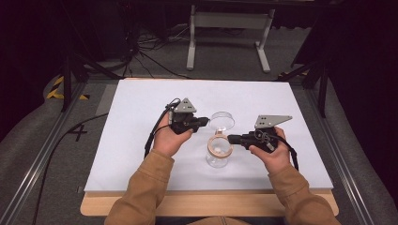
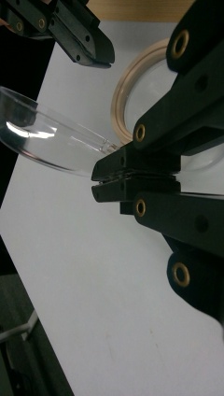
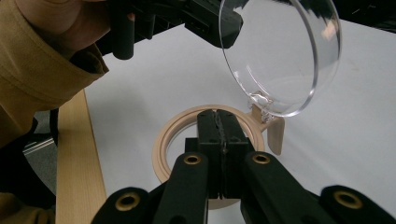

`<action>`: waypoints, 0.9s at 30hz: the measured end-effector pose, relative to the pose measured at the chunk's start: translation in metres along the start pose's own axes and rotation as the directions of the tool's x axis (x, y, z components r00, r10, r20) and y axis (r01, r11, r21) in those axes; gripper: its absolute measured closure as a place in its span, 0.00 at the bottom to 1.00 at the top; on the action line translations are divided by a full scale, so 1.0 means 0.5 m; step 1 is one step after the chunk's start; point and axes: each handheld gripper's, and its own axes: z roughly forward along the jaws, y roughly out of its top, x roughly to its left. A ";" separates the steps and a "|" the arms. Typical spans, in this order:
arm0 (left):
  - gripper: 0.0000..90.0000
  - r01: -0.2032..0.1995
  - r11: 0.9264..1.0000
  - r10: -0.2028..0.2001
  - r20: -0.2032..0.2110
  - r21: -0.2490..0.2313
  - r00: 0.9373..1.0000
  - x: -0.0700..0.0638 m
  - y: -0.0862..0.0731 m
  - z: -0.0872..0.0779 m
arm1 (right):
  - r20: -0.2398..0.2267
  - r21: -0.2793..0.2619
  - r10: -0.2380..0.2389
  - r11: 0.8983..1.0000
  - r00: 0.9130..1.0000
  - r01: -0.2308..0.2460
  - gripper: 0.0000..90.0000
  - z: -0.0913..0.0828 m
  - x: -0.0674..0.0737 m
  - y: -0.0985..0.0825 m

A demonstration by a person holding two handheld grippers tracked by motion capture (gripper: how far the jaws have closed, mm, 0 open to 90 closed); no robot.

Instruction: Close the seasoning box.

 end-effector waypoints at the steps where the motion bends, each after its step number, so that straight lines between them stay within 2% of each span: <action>1: 0.95 -0.001 1.000 0.001 -0.006 -0.008 1.000 0.002 -0.001 0.002 | 0.000 0.000 0.003 1.000 1.000 -0.003 1.00 0.002 -0.001 0.000; 6: 0.99 -0.002 1.000 0.002 0.011 0.010 1.000 0.002 -0.002 0.009 | -0.003 0.001 0.000 1.000 1.000 0.000 1.00 0.003 0.001 0.001; 12: 0.99 -0.029 0.999 0.028 0.046 0.018 0.999 0.000 0.000 0.007 | 0.004 -0.001 0.006 1.000 1.000 -0.006 1.00 -0.005 -0.001 -0.001; 16: 0.99 -0.073 0.994 0.067 0.073 0.076 0.995 -0.004 -0.001 0.007 | 0.002 -0.003 0.005 1.000 1.000 -0.005 1.00 -0.007 -0.001 -0.001; 19: 0.97 -0.089 0.990 0.079 0.089 0.108 0.993 -0.009 -0.002 0.009 | -0.002 0.000 0.006 1.000 1.000 -0.006 1.00 -0.006 -0.001 -0.001; 22: 0.97 -0.099 0.986 0.089 0.078 0.134 0.993 -0.012 -0.004 0.009 | -0.007 0.004 0.006 1.000 1.000 -0.006 1.00 -0.005 0.001 -0.001; 27: 0.94 -0.088 0.986 0.078 0.074 0.140 0.994 -0.008 -0.005 0.000 | -0.012 0.013 0.010 1.000 1.000 -0.010 1.00 -0.006 0.002 -0.002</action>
